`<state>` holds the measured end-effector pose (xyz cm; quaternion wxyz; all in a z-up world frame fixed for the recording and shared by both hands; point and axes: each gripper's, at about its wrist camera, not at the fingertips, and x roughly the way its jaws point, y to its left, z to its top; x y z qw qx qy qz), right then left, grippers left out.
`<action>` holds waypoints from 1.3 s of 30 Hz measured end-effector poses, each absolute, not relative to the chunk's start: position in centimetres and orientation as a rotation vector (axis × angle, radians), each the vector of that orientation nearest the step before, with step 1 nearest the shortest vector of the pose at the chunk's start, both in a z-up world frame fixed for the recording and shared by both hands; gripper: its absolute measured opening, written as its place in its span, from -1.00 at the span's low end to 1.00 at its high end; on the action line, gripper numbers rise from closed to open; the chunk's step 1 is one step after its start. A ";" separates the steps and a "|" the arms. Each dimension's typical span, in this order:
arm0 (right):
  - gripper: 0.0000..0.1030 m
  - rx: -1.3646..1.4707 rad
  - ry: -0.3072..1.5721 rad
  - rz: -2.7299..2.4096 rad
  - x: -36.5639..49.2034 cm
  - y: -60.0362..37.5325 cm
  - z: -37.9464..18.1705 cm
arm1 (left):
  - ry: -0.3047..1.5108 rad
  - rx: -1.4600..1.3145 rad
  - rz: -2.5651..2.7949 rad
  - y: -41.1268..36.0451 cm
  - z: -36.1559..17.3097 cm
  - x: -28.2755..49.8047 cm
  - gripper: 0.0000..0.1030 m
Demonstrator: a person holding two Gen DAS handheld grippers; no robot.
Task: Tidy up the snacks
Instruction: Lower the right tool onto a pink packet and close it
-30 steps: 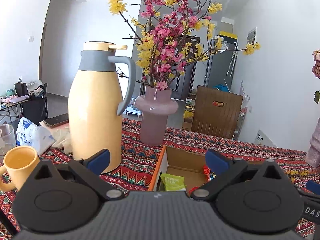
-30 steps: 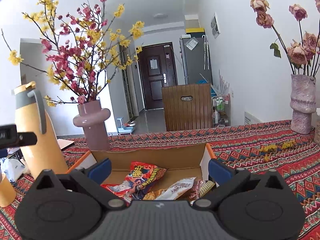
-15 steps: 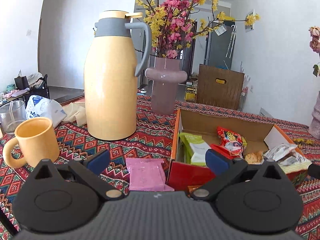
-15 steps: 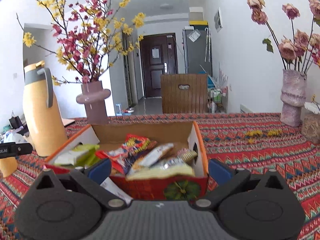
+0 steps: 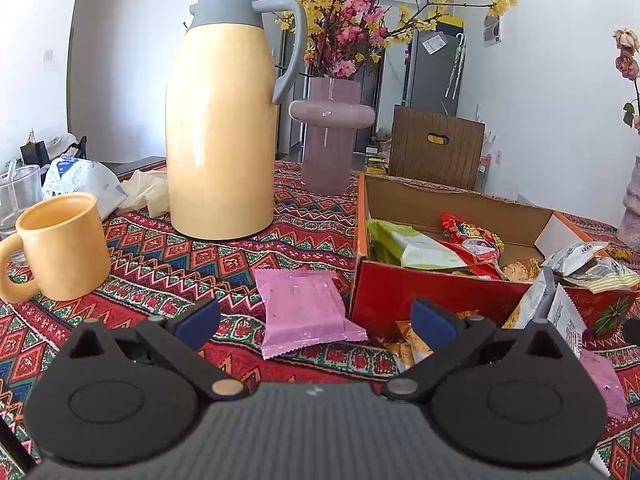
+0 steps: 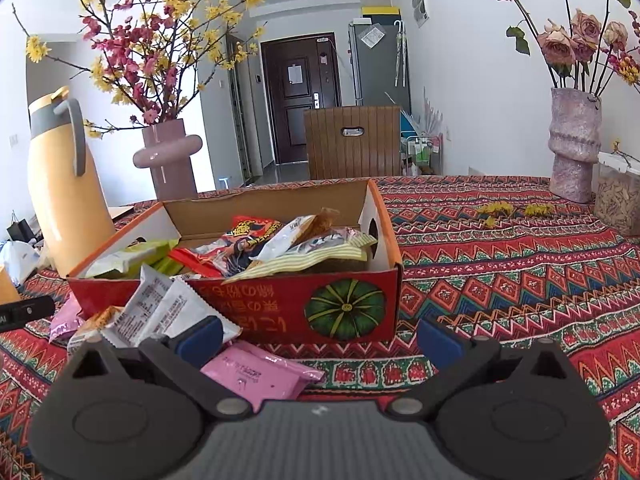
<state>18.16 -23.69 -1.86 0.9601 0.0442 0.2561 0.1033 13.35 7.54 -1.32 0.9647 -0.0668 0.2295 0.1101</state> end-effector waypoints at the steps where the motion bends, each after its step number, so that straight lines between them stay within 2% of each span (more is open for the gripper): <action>1: 1.00 0.090 0.521 0.210 18.2 -23.7 -1.9 | 0.466 -0.138 0.223 7.6 -1.3 13.3 1.00; 13: 1.00 0.071 0.526 0.213 16.4 -23.7 -2.1 | 0.453 -0.139 0.203 7.5 -1.4 12.7 1.00; 25: 1.00 0.052 0.636 0.264 17.6 -21.0 -2.2 | 0.453 -0.142 0.206 7.5 -1.5 12.5 1.00; 32: 0.98 0.090 0.770 0.247 20.5 -19.4 -3.5 | 0.462 -0.148 0.200 7.6 -1.6 12.5 1.00; 34: 0.87 0.108 0.773 0.260 20.3 -19.7 -3.7 | 0.458 -0.149 0.194 7.6 -1.6 12.4 1.00; 36: 0.58 0.106 0.780 0.276 19.9 -19.8 -3.8 | 0.455 -0.151 0.191 7.6 -1.6 12.4 1.00; 37: 0.33 0.092 0.791 0.273 19.8 -19.8 -3.9 | 0.454 -0.152 0.190 7.7 -1.6 12.4 1.00; 39: 0.26 0.066 0.788 0.275 19.3 -20.0 -4.1 | 0.452 -0.155 0.188 7.7 -1.5 12.3 1.00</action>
